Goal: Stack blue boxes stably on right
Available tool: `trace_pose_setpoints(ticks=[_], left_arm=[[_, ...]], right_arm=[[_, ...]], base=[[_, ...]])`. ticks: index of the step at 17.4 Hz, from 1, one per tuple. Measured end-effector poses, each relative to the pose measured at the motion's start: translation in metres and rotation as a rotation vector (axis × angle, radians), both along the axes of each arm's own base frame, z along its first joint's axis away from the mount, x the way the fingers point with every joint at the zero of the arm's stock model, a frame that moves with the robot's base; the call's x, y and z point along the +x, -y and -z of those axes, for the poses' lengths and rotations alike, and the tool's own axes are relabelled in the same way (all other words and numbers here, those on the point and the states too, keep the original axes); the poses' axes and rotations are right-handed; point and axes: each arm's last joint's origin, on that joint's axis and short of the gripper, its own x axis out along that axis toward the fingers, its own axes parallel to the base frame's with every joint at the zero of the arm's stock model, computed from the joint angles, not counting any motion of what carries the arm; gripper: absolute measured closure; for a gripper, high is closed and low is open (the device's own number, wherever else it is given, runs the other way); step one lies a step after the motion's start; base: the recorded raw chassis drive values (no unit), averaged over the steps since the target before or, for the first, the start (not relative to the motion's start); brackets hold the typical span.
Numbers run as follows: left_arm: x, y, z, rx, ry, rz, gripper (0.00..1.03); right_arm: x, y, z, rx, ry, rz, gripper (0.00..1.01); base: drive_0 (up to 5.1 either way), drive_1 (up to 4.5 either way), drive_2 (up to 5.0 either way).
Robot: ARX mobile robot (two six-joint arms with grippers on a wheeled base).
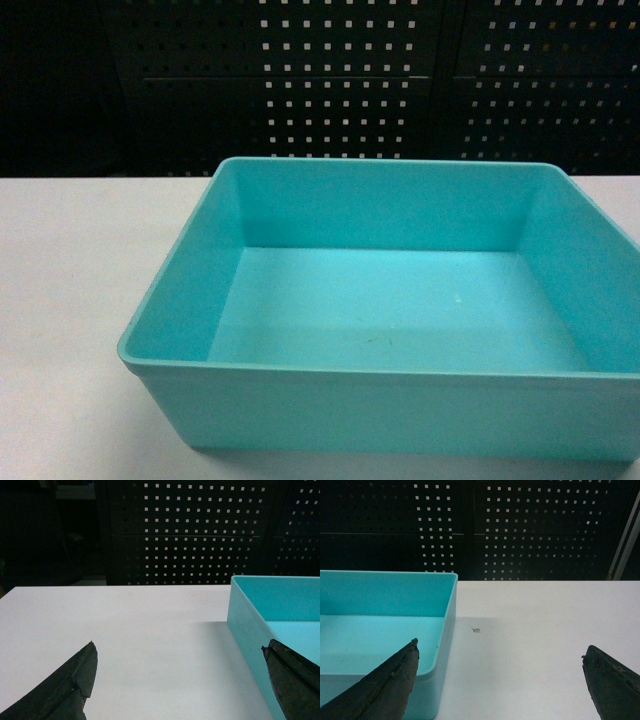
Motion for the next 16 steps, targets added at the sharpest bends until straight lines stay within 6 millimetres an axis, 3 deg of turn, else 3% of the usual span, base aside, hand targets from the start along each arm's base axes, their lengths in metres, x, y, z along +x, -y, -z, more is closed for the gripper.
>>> trace_pose_setpoints(ticks=[16], left_arm=[[0.0, 0.0, 0.0, 0.0, 0.0, 0.0, 0.05]], right_arm=[[0.0, 0.0, 0.0, 0.0, 0.0, 0.0, 0.03]], base=[[0.0, 0.0, 0.0]])
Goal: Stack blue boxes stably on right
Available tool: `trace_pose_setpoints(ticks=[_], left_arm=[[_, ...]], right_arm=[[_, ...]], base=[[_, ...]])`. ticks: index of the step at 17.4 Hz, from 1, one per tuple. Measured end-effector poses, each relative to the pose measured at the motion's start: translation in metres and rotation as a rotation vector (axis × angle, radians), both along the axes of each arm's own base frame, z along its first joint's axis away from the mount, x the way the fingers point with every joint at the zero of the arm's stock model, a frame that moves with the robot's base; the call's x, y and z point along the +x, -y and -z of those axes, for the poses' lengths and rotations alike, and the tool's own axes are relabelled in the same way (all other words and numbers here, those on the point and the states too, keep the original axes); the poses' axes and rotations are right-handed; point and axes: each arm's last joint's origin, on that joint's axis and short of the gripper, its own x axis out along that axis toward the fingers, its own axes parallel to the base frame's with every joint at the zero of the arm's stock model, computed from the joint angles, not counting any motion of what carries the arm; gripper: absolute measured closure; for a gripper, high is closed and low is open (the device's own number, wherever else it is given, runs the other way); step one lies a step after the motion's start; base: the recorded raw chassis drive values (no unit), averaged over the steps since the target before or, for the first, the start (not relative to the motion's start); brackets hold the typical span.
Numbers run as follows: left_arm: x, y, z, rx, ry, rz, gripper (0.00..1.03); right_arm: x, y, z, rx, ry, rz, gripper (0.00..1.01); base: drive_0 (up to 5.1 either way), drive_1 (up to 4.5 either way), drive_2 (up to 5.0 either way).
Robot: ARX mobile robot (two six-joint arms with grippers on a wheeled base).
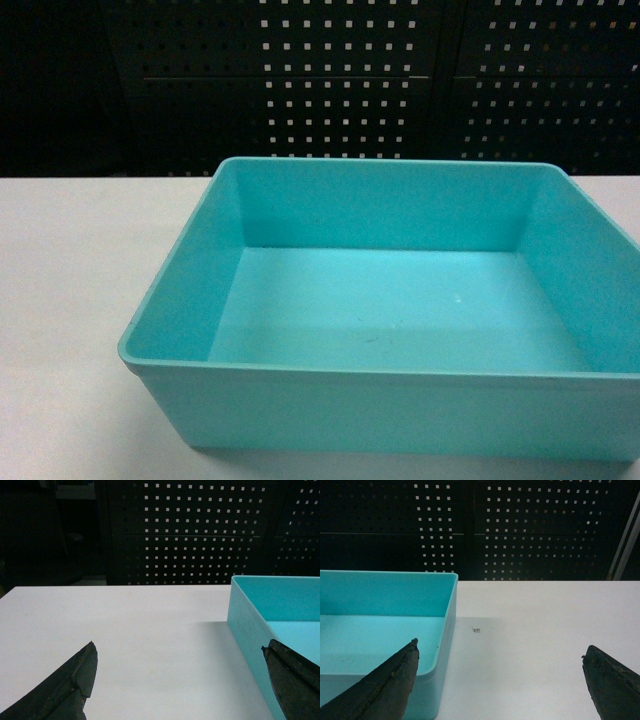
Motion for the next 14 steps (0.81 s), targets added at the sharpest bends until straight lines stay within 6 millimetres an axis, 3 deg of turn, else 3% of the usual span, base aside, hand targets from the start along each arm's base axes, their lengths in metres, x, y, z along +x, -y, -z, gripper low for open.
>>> trace_pose_setpoints(ticks=[2, 4, 7, 8, 10, 14], left_arm=[[0.0, 0.0, 0.0, 0.0, -0.001, 0.0, 0.05], [0.001, 0.011, -0.002, -0.049, -0.204, 0.165, 0.05], [0.034, 0.01, -0.073, -0.135, -0.188, 0.292, 0.05], [0.055, 0.008, -0.086, -0.144, -0.215, 0.307, 0.05], [0.083, 0.008, -0.083, -0.179, -0.406, 0.331, 0.05], [0.107, 0.013, -0.076, -0.171, -0.548, 0.315, 0.05]], right_arm=[[0.0, 0.0, 0.0, 0.0, 0.0, 0.0, 0.03], [0.003, -0.004, -0.004, 0.022, -0.021, -0.038, 0.03], [0.04, -0.005, -0.074, -0.007, 0.162, -0.044, 0.03], [0.069, -0.004, -0.083, -0.051, 0.052, -0.028, 0.03], [0.117, -0.012, -0.07, -0.079, -0.254, -0.132, 0.03], [0.154, -0.017, -0.055, -0.073, -0.461, -0.18, 0.03]], base=[[0.0, 0.0, 0.0], [0.0, 0.0, 0.0], [0.0, 0.0, 0.0], [0.0, 0.0, 0.0], [0.0, 0.0, 0.0], [0.0, 0.0, 0.0]])
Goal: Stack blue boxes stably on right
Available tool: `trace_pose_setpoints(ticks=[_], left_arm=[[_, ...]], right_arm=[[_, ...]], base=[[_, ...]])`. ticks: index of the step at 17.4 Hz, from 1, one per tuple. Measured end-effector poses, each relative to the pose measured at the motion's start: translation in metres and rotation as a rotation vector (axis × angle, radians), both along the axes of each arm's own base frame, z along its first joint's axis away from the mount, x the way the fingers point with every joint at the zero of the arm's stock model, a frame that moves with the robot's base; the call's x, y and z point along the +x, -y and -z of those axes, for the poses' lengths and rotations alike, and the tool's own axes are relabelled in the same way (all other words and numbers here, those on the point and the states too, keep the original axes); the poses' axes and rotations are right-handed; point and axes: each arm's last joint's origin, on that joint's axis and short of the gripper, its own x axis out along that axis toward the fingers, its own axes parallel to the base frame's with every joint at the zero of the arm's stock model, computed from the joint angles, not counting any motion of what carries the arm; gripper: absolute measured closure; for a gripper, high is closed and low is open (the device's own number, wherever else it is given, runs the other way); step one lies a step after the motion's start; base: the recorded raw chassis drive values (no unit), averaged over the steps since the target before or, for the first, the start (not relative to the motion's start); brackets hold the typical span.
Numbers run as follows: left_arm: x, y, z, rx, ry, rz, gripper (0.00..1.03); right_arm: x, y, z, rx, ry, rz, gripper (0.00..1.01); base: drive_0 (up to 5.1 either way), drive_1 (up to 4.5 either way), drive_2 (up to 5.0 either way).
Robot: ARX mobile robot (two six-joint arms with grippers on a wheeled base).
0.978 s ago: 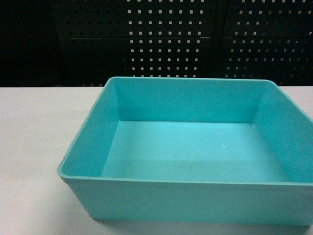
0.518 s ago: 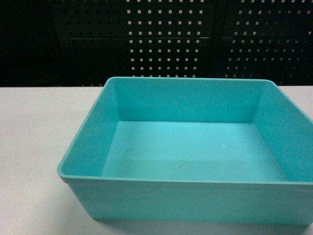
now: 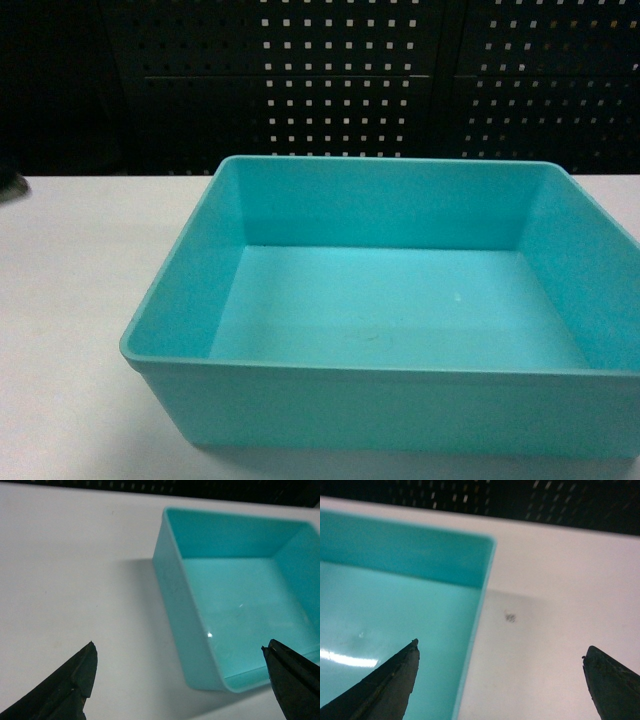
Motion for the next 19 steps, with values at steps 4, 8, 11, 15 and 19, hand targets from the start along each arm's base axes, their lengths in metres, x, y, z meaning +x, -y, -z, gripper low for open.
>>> trace_pose_setpoints(ticks=[4, 8, 11, 15, 19], left_arm=[[0.041, 0.002, -0.004, 0.126, 0.093, -0.059, 0.05], [0.045, -0.004, -0.004, 0.236, 0.212, -0.126, 0.05], [0.045, -0.004, -0.004, 0.237, 0.212, -0.126, 0.05], [0.045, -0.004, -0.004, 0.242, 0.214, -0.124, 0.05], [0.045, -0.004, -0.004, 0.243, 0.213, -0.122, 0.05]], right_arm=[[0.052, -0.001, -0.002, -0.001, -0.028, 0.032, 0.03], [0.046, 0.003, -0.02, 0.039, 0.084, 0.082, 0.03], [0.05, 0.003, -0.02, 0.07, 0.017, 0.075, 0.03], [0.108, 0.001, -0.033, 0.071, -0.298, 0.102, 0.03], [0.131, -0.02, 0.029, 0.035, -0.584, 0.05, 0.03]], base=[[0.0, 0.0, 0.0], [0.0, 0.0, 0.0], [0.0, 0.0, 0.0], [0.0, 0.0, 0.0], [0.0, 0.0, 0.0]])
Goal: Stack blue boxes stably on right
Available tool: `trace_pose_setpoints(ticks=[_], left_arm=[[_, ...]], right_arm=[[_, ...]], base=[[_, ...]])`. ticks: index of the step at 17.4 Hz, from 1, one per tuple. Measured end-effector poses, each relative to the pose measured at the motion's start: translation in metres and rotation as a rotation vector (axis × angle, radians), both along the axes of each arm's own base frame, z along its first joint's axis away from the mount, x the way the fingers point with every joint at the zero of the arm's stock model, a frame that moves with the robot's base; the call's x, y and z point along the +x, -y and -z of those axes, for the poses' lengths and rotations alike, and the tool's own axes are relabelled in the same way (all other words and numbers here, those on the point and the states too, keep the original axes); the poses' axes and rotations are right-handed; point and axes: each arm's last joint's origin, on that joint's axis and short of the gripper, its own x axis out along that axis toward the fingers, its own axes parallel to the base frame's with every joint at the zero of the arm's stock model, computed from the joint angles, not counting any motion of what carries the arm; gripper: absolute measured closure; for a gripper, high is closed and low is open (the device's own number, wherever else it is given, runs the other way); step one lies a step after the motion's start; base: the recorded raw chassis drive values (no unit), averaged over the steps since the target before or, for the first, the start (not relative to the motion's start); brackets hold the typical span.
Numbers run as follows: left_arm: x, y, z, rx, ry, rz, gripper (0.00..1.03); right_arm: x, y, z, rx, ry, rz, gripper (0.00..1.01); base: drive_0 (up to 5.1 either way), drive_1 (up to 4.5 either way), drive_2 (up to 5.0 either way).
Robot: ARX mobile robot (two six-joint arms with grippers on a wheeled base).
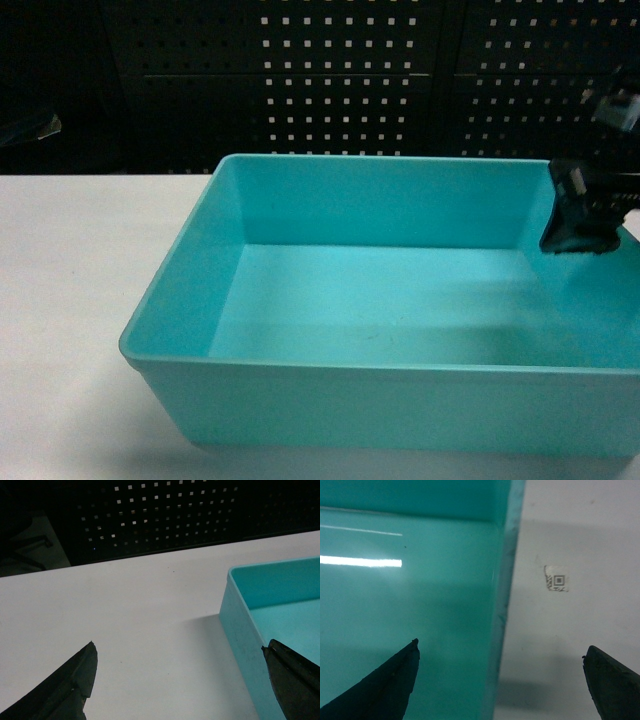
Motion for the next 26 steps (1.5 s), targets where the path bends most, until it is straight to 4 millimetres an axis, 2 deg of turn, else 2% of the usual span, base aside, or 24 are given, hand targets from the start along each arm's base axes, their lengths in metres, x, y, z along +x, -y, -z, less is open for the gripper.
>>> trace_pose_setpoints(ticks=[1, 3, 4, 5, 7, 12, 17, 21, 26], left_arm=[[0.0, 0.0, 0.0, 0.0, 0.0, -0.001, 0.05], [0.0, 0.0, 0.0, 0.0, 0.0, 0.0, 0.05], [0.0, 0.0, 0.0, 0.001, 0.0, 0.0, 0.05], [0.0, 0.0, 0.0, 0.003, 0.0, 0.001, 0.05], [0.0, 0.0, 0.0, 0.006, 0.001, 0.002, 0.05], [0.0, 0.0, 0.0, 0.009, 0.001, 0.004, 0.05], [0.0, 0.0, 0.0, 0.009, 0.001, 0.004, 0.05], [0.0, 0.0, 0.0, 0.009, 0.001, 0.004, 0.05], [0.0, 0.0, 0.0, 0.009, 0.001, 0.004, 0.05]], right_arm=[[0.007, -0.001, 0.024, -0.034, -0.062, 0.012, 0.03], [0.008, -0.001, 0.023, -0.058, -0.053, 0.021, 0.03], [0.008, -0.001, 0.024, -0.068, -0.054, 0.026, 0.1], [0.007, -0.005, 0.024, -0.078, -0.06, 0.022, 0.25], [0.006, -0.015, 0.023, -0.082, -0.07, 0.007, 0.45], [0.006, -0.028, 0.019, -0.055, -0.099, 0.045, 0.91], [0.004, -0.041, 0.017, -0.05, -0.119, 0.07, 0.93], [0.001, -0.069, 0.018, -0.033, -0.118, 0.054, 0.93], [0.0, -0.071, 0.022, -0.019, -0.106, 0.051, 0.93]], base=[[0.0, 0.0, 0.0], [0.0, 0.0, 0.0], [0.0, 0.0, 0.0], [0.0, 0.0, 0.0], [0.0, 0.0, 0.0], [0.0, 0.0, 0.0], [0.0, 0.0, 0.0], [0.0, 0.0, 0.0], [0.0, 0.0, 0.0]])
